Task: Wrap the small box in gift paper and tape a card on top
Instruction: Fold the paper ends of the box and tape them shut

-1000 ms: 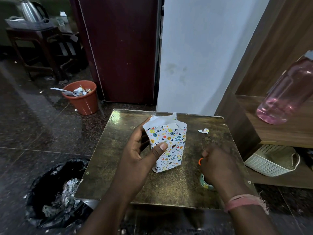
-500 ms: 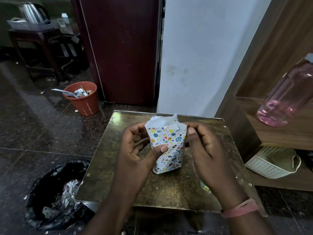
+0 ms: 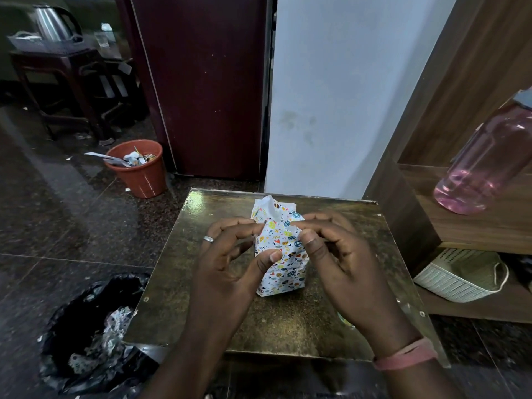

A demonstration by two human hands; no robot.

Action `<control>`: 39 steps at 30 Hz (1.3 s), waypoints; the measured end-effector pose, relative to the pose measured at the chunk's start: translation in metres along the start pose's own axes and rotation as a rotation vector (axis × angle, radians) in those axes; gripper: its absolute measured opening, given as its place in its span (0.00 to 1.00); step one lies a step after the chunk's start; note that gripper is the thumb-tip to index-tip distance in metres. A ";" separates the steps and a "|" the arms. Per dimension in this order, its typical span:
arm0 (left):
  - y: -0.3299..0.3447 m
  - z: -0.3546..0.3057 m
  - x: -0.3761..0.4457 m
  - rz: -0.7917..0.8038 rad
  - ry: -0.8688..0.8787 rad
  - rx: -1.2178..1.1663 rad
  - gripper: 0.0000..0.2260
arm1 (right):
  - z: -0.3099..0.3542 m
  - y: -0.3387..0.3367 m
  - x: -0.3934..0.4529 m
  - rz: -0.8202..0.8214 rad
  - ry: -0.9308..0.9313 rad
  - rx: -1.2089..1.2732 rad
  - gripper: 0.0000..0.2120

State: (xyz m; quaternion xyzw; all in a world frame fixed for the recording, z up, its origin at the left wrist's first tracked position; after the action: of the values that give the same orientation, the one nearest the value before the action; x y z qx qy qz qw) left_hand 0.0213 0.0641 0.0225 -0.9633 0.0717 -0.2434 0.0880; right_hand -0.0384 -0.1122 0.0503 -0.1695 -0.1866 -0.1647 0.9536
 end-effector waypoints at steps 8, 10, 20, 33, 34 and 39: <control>-0.001 -0.003 -0.002 0.016 0.101 0.153 0.14 | -0.002 -0.002 -0.001 0.014 0.001 -0.021 0.15; -0.001 -0.005 -0.002 0.012 0.080 0.099 0.17 | -0.003 -0.002 -0.002 0.015 0.006 -0.013 0.15; -0.001 -0.008 -0.001 -0.018 0.054 0.029 0.22 | 0.000 0.005 -0.006 -0.012 0.042 0.044 0.18; 0.001 -0.006 0.000 0.011 0.004 -0.079 0.29 | 0.025 0.027 -0.006 -0.040 -0.114 -0.267 0.18; 0.002 -0.006 0.000 0.024 -0.001 -0.100 0.29 | 0.026 0.028 -0.007 -0.047 -0.120 -0.285 0.17; 0.006 -0.007 -0.001 0.123 -0.025 -0.164 0.32 | 0.035 0.031 -0.006 -0.109 -0.134 -0.351 0.14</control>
State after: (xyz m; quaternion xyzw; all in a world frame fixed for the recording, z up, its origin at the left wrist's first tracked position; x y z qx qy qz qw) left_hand 0.0166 0.0577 0.0266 -0.9639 0.1496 -0.2189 0.0245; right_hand -0.0421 -0.0696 0.0701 -0.3335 -0.2269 -0.2346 0.8845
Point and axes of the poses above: each hand's wrist, its own x-axis towards the middle knuckle, its own y-axis out of the palm, z = x × y, the point moved 2 cm from there along x, towards the middle knuckle, and after that the axes turned 8 degrees about x, right-handed, at the moved point
